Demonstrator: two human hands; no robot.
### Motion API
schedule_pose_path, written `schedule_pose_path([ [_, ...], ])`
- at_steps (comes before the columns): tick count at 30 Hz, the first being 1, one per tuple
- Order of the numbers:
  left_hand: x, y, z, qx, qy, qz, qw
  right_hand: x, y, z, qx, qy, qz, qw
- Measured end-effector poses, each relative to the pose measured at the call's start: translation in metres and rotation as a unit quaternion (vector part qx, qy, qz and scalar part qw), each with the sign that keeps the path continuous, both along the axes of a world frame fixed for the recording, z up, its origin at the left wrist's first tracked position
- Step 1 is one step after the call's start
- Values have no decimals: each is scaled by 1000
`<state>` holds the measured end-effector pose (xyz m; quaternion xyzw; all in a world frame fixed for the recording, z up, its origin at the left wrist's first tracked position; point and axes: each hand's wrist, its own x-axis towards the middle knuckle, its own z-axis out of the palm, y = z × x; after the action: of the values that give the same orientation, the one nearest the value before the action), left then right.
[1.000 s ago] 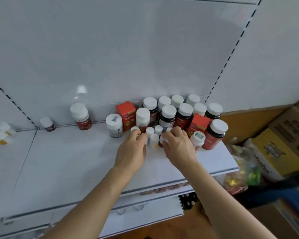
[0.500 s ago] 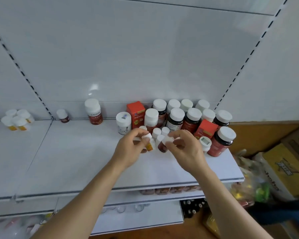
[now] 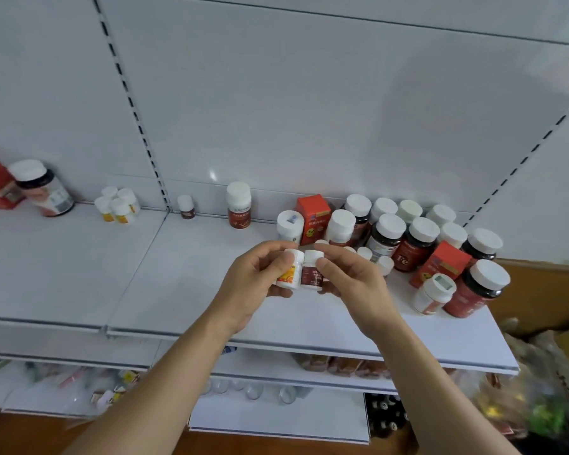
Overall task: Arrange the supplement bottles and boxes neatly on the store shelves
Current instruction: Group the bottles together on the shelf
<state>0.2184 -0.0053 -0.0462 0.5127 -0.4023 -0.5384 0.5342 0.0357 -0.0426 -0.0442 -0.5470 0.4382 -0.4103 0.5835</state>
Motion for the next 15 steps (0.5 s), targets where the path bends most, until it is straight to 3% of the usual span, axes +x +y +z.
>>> schedule_pose_path([
  [10,102,45,8,-13,23,62,998,110,34,15,0,-7,7,1000],
  [15,178,72,7,0,14,69,998,184,56,16,-17,33,6,999],
])
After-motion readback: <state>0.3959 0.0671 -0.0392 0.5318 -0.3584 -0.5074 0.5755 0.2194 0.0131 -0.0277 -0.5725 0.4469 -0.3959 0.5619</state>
